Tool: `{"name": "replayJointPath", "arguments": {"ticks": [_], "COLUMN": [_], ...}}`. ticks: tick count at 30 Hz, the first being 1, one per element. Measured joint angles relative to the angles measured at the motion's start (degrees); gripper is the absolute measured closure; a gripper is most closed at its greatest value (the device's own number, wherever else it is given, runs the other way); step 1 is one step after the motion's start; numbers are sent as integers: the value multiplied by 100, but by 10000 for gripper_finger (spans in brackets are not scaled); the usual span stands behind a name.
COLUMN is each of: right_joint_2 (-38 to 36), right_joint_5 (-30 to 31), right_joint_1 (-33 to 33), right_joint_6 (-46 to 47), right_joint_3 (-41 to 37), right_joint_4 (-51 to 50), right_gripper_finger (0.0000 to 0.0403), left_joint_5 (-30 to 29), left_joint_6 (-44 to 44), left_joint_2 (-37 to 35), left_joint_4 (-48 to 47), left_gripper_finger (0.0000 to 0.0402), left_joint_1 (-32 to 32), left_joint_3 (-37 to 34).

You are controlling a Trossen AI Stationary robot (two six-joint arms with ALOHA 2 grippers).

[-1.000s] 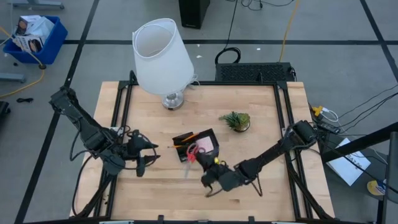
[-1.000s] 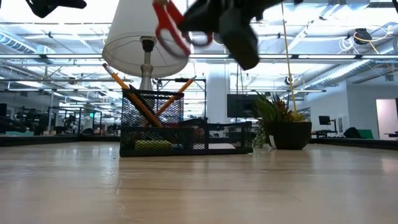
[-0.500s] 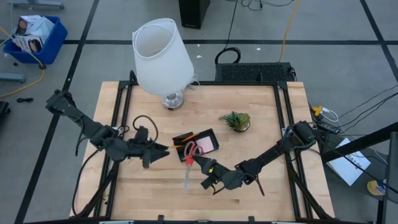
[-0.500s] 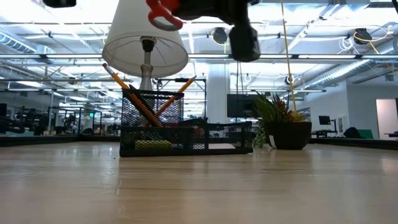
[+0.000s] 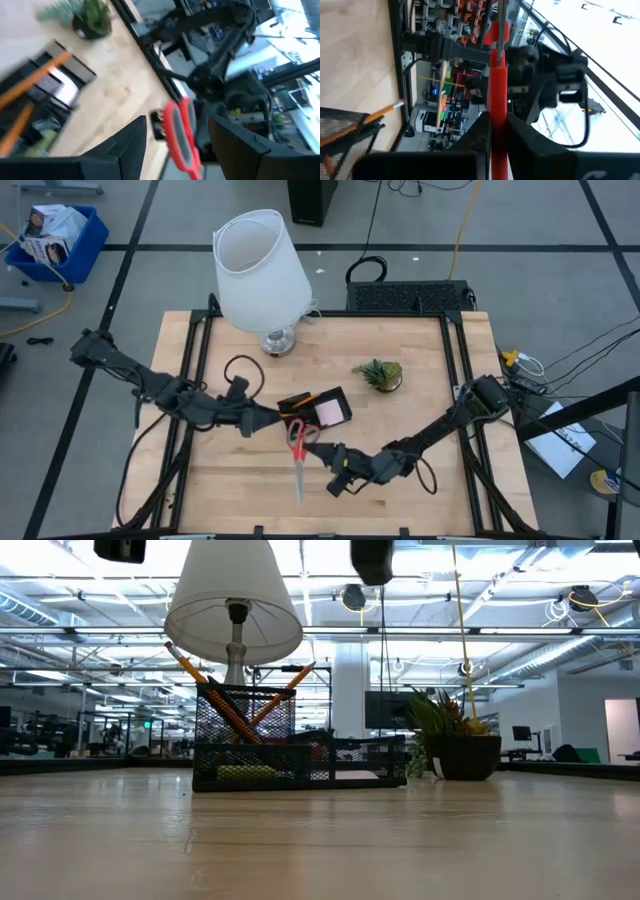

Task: Pick and place office supplies into organizer
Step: Put the orange scissor into the black desk organizer

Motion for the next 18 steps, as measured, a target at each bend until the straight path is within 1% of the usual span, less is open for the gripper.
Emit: {"name": "replayJointPath", "arguments": {"ticks": [3, 6, 10, 13, 18], "right_joint_2": [0, 0, 0, 0, 0], "right_joint_5": [-217, -344, -667, -677, -683], "right_joint_1": [-111, -161, -196, -253, -349], "right_joint_6": [2, 8, 3, 21, 287], "right_joint_3": [0, 0, 0, 0, 0], "right_joint_4": [-1, 41, 50, 82, -72], "right_gripper_finger": [372, 373, 375, 371, 372], "left_joint_5": [83, 129, 118, 146, 430], "left_joint_6": [-110, -76, -109, -110, -101], "left_joint_2": [254, 405, 544, 666, 945], "left_joint_4": [84, 419, 394, 565, 829], "left_gripper_finger": [186, 186, 186, 186, 189], "left_joint_1": [12, 21, 15, 21, 33], "left_joint_3": [-2, -4, 1, 1, -1]}}
